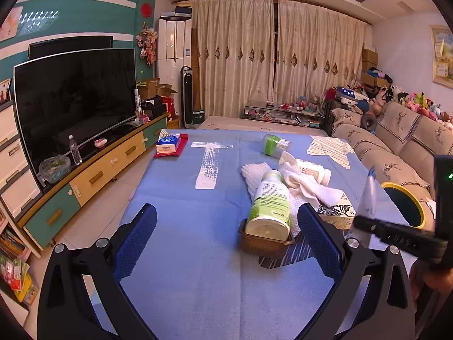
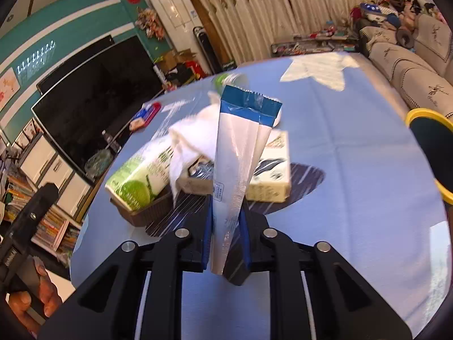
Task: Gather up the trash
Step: 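Reach the right gripper to the white-and-blue tube and grasp it, then carry the white-and-blue tube over the bin and open the right gripper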
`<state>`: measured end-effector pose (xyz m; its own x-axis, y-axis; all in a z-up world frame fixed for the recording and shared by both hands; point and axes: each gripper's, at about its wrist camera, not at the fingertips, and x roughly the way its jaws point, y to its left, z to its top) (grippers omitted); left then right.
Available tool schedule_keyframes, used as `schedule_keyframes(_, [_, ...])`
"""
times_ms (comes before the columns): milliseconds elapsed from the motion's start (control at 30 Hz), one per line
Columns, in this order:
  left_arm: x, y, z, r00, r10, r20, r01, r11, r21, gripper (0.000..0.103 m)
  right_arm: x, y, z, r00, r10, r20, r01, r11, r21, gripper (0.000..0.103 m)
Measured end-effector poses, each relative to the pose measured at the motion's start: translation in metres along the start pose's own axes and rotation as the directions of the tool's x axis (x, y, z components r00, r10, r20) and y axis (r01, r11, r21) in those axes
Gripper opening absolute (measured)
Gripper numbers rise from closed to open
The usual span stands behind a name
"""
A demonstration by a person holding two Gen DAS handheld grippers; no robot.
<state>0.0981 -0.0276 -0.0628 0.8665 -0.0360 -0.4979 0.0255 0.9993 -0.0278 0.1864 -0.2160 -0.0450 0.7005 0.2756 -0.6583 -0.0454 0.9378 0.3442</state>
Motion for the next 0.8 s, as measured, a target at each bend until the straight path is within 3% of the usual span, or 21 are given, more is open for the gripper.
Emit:
schedule_keyframes(267, [0.009, -0.022, 0.003, 1.000, -0.001, -0.022, 0.001, 0.999, 0.034, 0.098, -0.035, -0.077, 0.023, 0.983, -0.148, 0.105, 0.140, 0.987, 0.078, 0.017])
schedule_keyframes(467, [0.017, -0.042, 0.004, 0.999, 0.021, -0.034, -0.018, 0.997, 0.070, 0.098, -0.052, -0.161, 0.040, 0.946, -0.295, 0.136, 0.274, 0.949, 0.157, 0.018])
schedule_keyframes(700, [0.028, -0.062, 0.012, 0.998, 0.035, -0.047, -0.030, 0.994, 0.102, 0.098, -0.032, -0.260, 0.054, 0.898, -0.435, 0.061, 0.412, 0.883, 0.224, 0.018])
schedule_keyframes(800, [0.034, -0.075, 0.014, 0.997, 0.034, -0.063, -0.026, 0.992, 0.121, 0.098, -0.011, -0.291, 0.055, 0.888, -0.460, 0.012, 0.444, 0.864, 0.236, 0.018])
